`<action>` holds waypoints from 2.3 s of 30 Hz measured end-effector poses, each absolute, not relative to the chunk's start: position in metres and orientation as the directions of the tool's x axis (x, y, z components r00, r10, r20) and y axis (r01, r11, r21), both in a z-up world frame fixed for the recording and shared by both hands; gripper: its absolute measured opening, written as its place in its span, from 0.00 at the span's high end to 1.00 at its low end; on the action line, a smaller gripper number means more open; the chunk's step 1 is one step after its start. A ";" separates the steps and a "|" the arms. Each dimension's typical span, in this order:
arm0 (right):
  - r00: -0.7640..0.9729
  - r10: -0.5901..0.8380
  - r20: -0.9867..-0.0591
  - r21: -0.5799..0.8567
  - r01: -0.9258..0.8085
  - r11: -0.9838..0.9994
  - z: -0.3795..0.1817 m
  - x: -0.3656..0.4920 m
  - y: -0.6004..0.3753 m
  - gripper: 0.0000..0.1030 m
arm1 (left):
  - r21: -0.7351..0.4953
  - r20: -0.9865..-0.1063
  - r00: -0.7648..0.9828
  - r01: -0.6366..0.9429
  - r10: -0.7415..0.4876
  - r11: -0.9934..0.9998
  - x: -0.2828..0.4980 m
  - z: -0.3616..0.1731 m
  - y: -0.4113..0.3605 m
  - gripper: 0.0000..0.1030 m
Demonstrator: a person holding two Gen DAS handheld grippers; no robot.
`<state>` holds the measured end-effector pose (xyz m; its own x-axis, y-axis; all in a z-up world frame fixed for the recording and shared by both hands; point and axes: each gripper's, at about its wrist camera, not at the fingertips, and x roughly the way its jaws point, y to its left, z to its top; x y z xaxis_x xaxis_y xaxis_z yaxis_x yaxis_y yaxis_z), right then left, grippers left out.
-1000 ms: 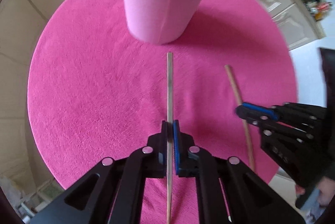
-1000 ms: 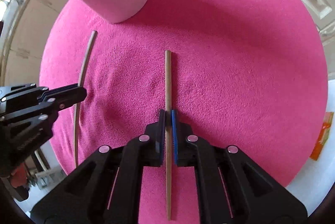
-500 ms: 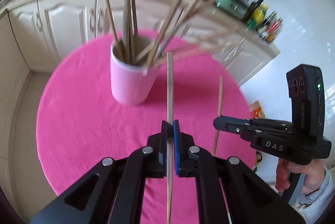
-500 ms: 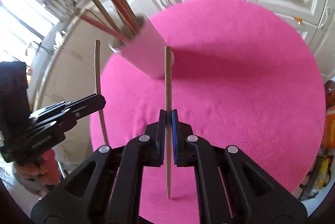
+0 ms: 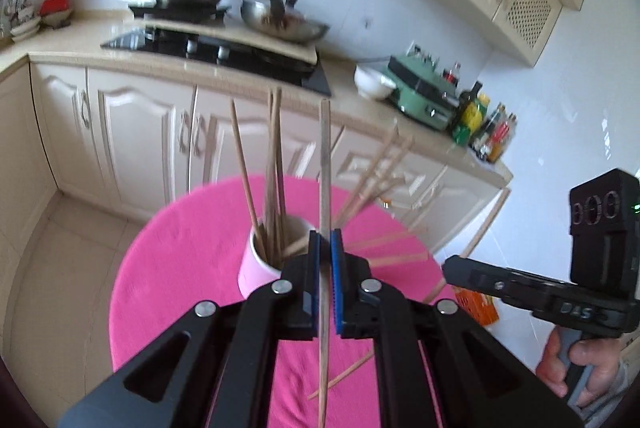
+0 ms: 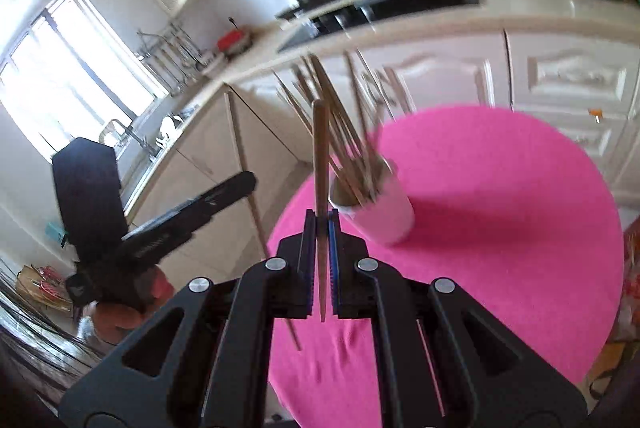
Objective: Organize utensils
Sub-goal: 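Lift both held chopsticks up over the pink cup, then lower both chopsticks into the pink cup and open both grippers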
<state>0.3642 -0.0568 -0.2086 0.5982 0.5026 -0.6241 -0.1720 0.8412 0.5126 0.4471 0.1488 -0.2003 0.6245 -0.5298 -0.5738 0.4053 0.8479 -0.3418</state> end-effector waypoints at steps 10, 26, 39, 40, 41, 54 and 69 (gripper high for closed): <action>0.681 0.452 -0.577 0.405 -0.242 0.882 -0.161 0.410 -0.024 0.94 | -0.319 -0.444 0.750 0.379 -0.491 0.868 0.483 -0.171 0.151 0.95; 0.724 0.312 -0.615 0.258 -0.188 0.948 -0.165 0.443 -0.021 0.94 | -0.330 -0.343 0.846 0.299 -0.408 0.896 0.526 -0.172 0.141 0.95; 0.745 0.278 -0.607 0.164 -0.225 0.960 -0.168 0.434 -0.008 0.94 | -0.278 -0.406 0.817 0.316 -0.409 0.907 0.531 -0.205 0.121 0.95; 0.745 0.278 -0.607 0.163 -0.226 0.960 -0.168 0.434 -0.007 0.94 | -0.279 -0.417 0.811 0.316 -0.411 0.907 0.531 -0.207 0.121 0.95; 0.745 0.278 -0.606 0.163 -0.226 0.960 -0.167 0.434 -0.006 0.94 | -0.280 -0.426 0.804 0.318 -0.415 0.906 0.530 -0.209 0.122 0.95; 0.737 0.260 -0.623 0.117 -0.241 0.963 -0.166 0.429 0.013 0.94 | -0.330 -0.537 0.722 0.295 -0.436 0.897 0.509 -0.234 0.142 0.79; 0.716 0.161 -0.680 0.037 -0.185 0.982 -0.208 0.422 0.032 0.94 | -0.243 -0.591 0.720 0.270 -0.363 0.932 0.497 -0.232 0.154 0.69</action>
<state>0.4222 0.0324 -0.2077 0.7159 0.1606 -0.6795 -0.1851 0.9820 0.0371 0.4966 0.1537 -0.2323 0.7199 -0.3632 -0.5914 0.2703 0.9316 -0.2431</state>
